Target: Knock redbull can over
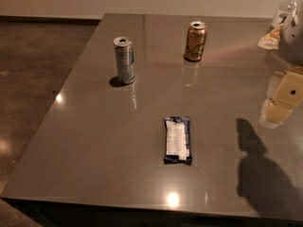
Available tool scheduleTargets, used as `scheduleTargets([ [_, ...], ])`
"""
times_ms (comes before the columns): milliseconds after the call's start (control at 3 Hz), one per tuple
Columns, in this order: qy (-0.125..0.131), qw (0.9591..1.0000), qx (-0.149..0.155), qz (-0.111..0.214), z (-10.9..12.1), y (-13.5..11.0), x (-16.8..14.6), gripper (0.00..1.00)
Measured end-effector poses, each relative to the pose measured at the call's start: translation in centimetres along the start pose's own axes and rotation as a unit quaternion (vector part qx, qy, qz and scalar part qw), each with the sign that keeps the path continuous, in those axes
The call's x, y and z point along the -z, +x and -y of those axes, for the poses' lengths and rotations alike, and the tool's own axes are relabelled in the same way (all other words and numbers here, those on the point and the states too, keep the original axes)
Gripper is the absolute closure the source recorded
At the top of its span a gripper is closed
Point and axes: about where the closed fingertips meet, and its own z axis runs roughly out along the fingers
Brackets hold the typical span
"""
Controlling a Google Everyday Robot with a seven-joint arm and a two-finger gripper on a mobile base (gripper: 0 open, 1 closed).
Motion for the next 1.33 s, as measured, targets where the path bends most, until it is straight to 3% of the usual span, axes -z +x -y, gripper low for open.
scheduleTargets([
  [333,0.000,1.0000,0.000,0.000,0.0,0.0,0.0,0.00],
  [667,-0.017,0.9997,0.002,0.019,0.0,-0.6,-0.2,0.00],
  [1000,-0.028,0.9979,-0.004,0.058,0.5,-3.0,-0.9,0.00],
  [1333,-0.022,0.9953,-0.020,0.093,1.3,-6.7,-1.7,0.00],
])
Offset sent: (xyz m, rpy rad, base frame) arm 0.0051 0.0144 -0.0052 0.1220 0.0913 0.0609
